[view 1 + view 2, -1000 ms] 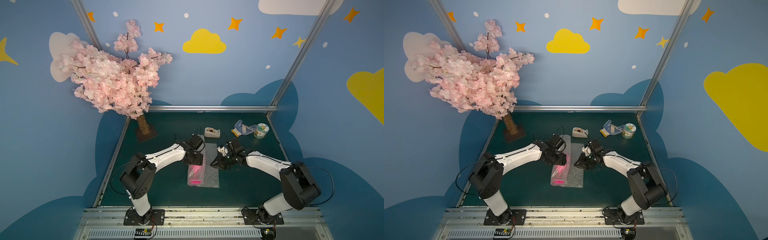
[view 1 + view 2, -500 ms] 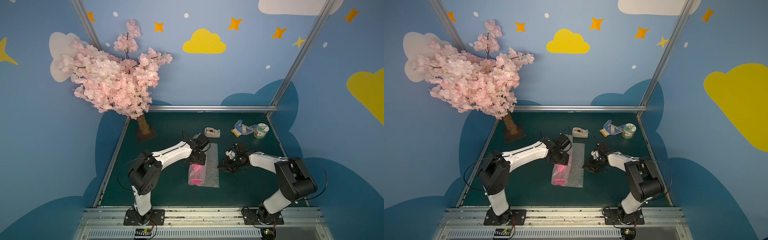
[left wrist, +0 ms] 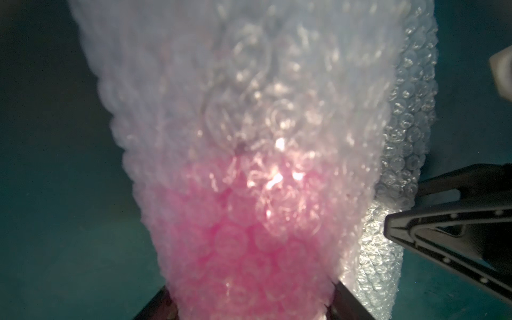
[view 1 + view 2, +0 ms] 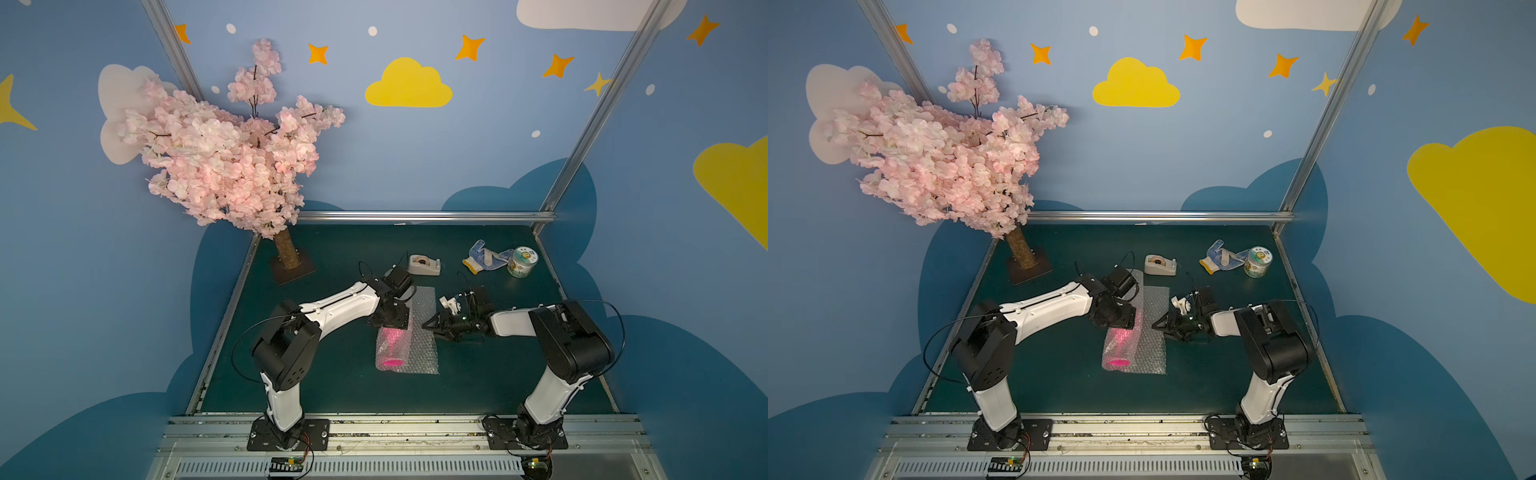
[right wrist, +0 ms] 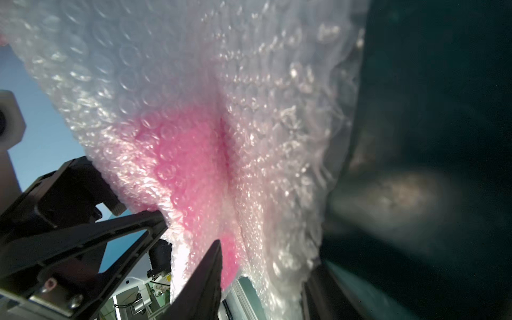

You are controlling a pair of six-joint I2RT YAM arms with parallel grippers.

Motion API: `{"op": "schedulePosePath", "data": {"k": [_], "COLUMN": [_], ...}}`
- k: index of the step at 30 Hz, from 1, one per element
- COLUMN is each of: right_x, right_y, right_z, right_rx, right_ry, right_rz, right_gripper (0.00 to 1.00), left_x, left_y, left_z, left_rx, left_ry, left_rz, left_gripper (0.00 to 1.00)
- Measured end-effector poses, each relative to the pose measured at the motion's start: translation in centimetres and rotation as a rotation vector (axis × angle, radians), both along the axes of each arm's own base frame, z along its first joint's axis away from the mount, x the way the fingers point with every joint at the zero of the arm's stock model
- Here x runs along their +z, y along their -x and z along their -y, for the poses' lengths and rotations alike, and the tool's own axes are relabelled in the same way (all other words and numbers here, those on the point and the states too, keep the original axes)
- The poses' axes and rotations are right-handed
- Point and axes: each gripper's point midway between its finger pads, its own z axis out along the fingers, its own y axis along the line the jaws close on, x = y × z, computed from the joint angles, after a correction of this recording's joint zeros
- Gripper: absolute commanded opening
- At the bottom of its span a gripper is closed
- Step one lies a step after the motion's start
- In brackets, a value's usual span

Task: Wrap wine glasses in bubble wrap
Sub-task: Wrap the wine glass in bubble wrap.

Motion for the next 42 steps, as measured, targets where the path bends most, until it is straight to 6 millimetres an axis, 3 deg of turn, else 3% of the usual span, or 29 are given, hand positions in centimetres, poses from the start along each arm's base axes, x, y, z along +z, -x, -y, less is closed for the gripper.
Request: {"op": "schedulePosePath", "data": {"k": [8, 16, 22, 26, 31, 39, 42], "right_x": [0.3, 4.6, 4.7, 4.9, 6.6, 6.9, 7.2], "right_y": [1.6, 1.1, 1.1, 1.5, 1.2, 0.8, 0.9], "right_z": [-1.7, -2.5, -3.4, -4.4, -6.2, -7.1, -7.9], "right_rx": [0.003, -0.03, -0.017, 0.01, 0.035, 0.039, 0.057], "right_ry": [-0.024, -0.063, -0.041, -0.041, -0.059, -0.047, -0.045], "right_rz": [0.024, 0.138, 0.148, 0.154, 0.193, 0.182, 0.191], "right_gripper": [0.26, 0.13, 0.02, 0.0, 0.01, 0.18, 0.19], "left_x": [0.0, 0.0, 0.1, 0.1, 0.1, 0.2, 0.2], "left_y": [-0.1, -0.1, -0.1, 0.0, 0.0, -0.1, -0.1], "left_z": [-0.2, -0.1, -0.1, -0.1, -0.1, -0.3, -0.7], "left_rx": [0.004, 0.004, 0.01, 0.017, 0.03, 0.056, 0.08], "left_ry": [0.033, 0.033, 0.035, 0.037, 0.041, 0.049, 0.066], "left_rz": [-0.007, -0.007, -0.009, -0.012, -0.015, -0.019, -0.024], "left_gripper": [0.74, 0.74, 0.74, 0.73, 0.73, 0.73, 0.73]}}
